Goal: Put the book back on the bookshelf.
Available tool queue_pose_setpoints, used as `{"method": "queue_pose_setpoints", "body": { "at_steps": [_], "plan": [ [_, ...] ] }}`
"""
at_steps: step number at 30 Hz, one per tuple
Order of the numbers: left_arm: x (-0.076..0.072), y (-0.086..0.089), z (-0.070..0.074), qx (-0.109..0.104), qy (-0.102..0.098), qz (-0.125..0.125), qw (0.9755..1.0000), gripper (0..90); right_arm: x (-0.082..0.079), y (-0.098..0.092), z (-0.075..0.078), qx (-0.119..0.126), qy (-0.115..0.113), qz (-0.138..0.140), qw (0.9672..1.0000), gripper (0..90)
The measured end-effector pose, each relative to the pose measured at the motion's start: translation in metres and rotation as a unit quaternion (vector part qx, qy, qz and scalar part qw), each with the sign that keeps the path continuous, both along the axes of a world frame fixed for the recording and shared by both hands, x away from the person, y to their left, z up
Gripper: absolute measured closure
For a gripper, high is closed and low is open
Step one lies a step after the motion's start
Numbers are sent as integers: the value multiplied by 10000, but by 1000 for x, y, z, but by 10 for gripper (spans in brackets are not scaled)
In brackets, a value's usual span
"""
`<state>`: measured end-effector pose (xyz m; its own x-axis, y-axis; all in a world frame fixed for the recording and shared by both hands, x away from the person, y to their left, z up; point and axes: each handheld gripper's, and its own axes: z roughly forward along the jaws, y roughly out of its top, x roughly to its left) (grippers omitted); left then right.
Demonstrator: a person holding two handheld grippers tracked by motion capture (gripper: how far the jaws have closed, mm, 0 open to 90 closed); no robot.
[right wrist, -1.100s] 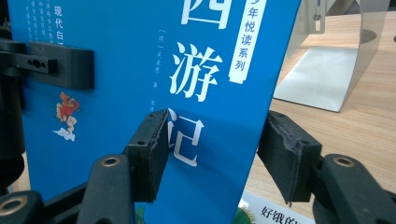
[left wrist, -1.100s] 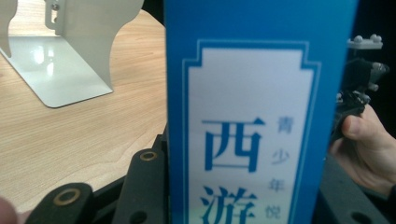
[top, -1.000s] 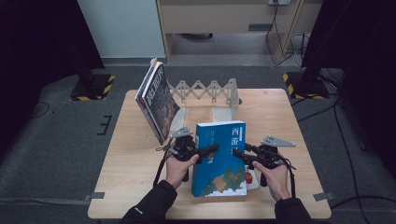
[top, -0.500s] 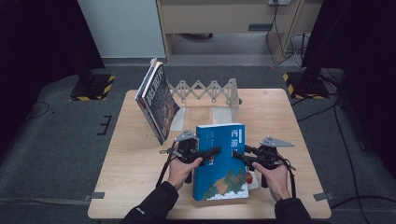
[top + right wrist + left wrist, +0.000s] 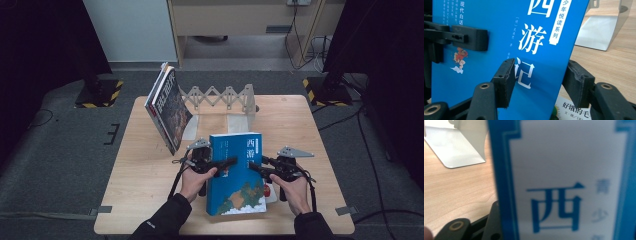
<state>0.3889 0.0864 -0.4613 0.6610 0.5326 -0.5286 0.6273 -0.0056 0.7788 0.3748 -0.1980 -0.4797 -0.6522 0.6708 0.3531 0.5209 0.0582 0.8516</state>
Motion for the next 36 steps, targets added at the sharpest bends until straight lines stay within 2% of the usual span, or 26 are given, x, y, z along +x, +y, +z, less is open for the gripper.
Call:
{"method": "queue_pose_setpoints", "body": {
  "at_steps": [7,13,16,20,23,27,29,32,36],
  "plan": [
    [-2,6,13,152,209,-105,9996,603,-1,-1,-1,261,-44,35,9996,462],
    [-3,11,19,83,334,-100,9994,606,-3,-2,-1,388,-49,124,9992,454],
    [-4,16,28,120,246,-110,9996,607,-3,-4,0,467,-51,106,9988,448],
    [-7,24,41,58,148,-54,9999,606,-3,-12,4,579,-88,4,9983,434],
    [-10,31,52,77,-46,5,10000,605,-2,-21,5,591,-109,-140,9981,420],
    [-13,41,67,129,-286,73,9995,604,0,-34,3,340,-77,-499,9981,383],
    [-14,46,73,189,-392,134,9990,604,0,-39,1,0,-24,-706,9975,357],
    [-16,53,81,331,-571,284,9974,604,2,-46,-5,-542,85,-961,9939,322],
    [-17,63,91,409,-691,470,9957,603,4,-53,-13,-1021,269,-1120,9881,283]
  ]
}}
